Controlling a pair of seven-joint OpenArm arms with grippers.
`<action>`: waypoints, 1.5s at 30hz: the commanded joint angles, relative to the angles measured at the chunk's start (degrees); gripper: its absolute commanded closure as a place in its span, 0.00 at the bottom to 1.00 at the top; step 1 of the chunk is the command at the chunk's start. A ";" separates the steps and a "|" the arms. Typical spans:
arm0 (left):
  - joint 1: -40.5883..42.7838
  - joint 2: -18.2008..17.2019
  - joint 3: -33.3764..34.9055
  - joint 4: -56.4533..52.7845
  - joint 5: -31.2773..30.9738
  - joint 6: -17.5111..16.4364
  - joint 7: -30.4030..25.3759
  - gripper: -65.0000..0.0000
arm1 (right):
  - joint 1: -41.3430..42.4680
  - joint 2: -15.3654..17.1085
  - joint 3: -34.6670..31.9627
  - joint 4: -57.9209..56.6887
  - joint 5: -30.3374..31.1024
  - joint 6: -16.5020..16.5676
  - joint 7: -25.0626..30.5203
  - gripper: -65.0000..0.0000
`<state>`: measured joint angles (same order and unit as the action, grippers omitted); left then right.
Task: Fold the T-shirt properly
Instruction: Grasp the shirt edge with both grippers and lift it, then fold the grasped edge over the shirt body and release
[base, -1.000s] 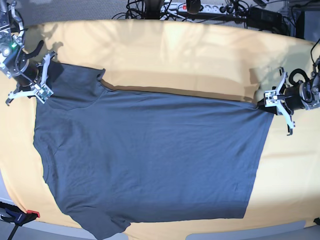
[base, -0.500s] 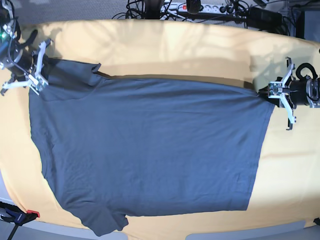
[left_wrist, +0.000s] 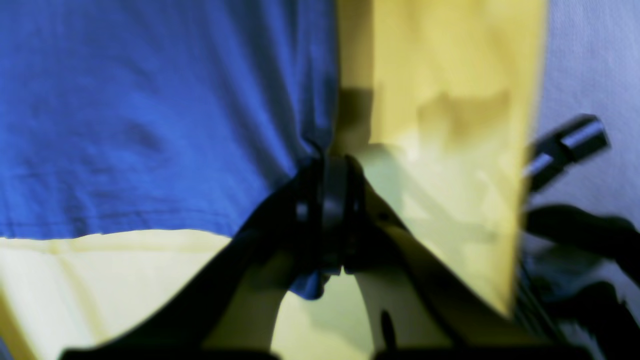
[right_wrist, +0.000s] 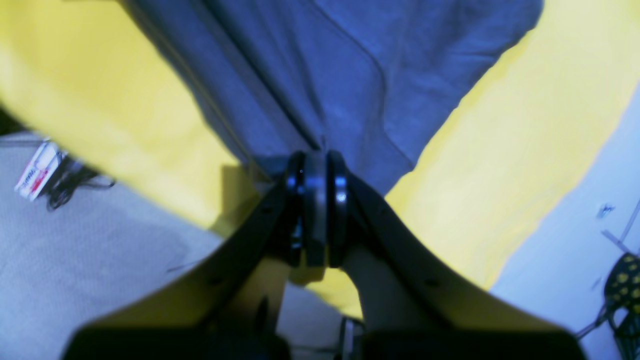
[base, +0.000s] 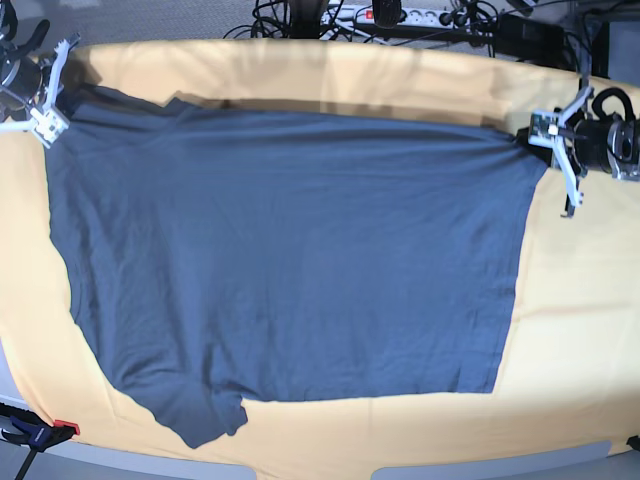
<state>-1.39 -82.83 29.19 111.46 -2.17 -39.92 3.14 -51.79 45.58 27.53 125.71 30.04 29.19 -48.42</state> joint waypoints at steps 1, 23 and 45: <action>-0.13 -2.64 -0.81 1.11 -0.83 -0.08 2.25 1.00 | -1.11 0.90 1.16 0.68 -0.87 -0.42 -0.26 1.00; -0.42 -5.11 -0.83 9.92 -2.80 4.83 16.20 1.00 | -4.37 1.05 10.21 5.73 -1.49 -1.95 10.05 1.00; -12.13 18.34 -0.81 -9.51 11.47 19.96 1.51 1.00 | 41.64 1.07 -26.03 -24.59 -9.05 -2.14 15.91 1.00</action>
<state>-12.40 -63.09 29.19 101.41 9.50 -21.26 5.39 -10.76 45.30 0.78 100.31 21.26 27.57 -33.54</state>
